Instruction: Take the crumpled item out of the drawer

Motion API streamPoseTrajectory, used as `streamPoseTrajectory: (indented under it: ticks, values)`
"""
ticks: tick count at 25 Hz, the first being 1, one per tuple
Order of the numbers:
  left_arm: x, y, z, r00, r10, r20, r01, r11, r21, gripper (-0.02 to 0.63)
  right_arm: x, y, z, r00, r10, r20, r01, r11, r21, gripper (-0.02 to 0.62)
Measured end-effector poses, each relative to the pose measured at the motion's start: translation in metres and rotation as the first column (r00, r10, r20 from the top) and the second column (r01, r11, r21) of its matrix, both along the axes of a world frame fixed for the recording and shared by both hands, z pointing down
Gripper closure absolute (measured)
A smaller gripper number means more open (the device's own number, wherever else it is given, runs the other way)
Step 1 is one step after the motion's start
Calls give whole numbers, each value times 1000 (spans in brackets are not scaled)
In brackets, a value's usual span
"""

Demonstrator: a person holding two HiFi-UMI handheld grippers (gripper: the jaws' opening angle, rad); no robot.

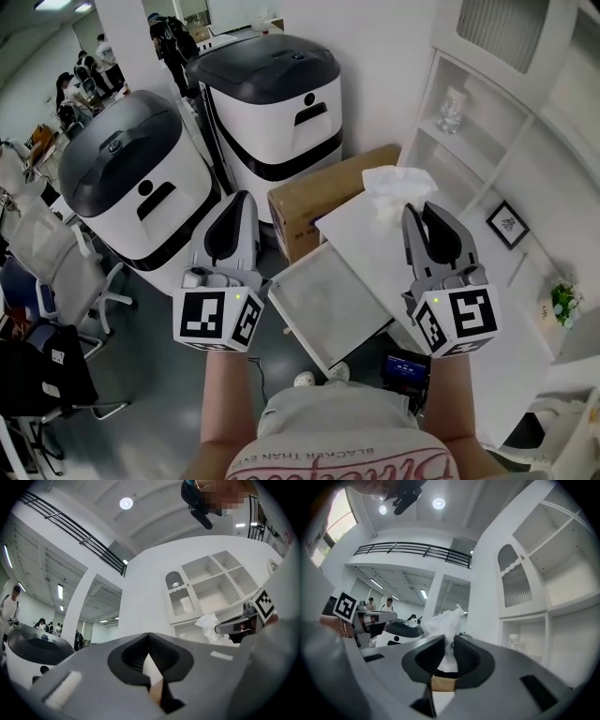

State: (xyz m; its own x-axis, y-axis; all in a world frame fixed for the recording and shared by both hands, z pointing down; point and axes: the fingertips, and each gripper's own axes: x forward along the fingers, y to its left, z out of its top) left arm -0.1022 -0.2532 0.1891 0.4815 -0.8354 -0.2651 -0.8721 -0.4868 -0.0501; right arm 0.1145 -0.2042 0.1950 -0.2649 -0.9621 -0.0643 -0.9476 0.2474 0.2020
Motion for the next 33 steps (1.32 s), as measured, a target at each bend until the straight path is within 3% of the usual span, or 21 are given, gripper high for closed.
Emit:
streamPoseTrajectory:
  ticks: [12,18,33]
  values:
    - [-2,4,-10,1000,-3,2,3,1000,22,595,6,6,-7,1000,27,8,-27,1000,12,535]
    - [2,5,-7,999,-7,43,5,999,38,595,8,6,-6,999,35,15,-35,999,17,535]
    - [0,9,-8,1000,-2,27,1,999,39,595,4,12,-3,999,31,30,-31,999,12,537]
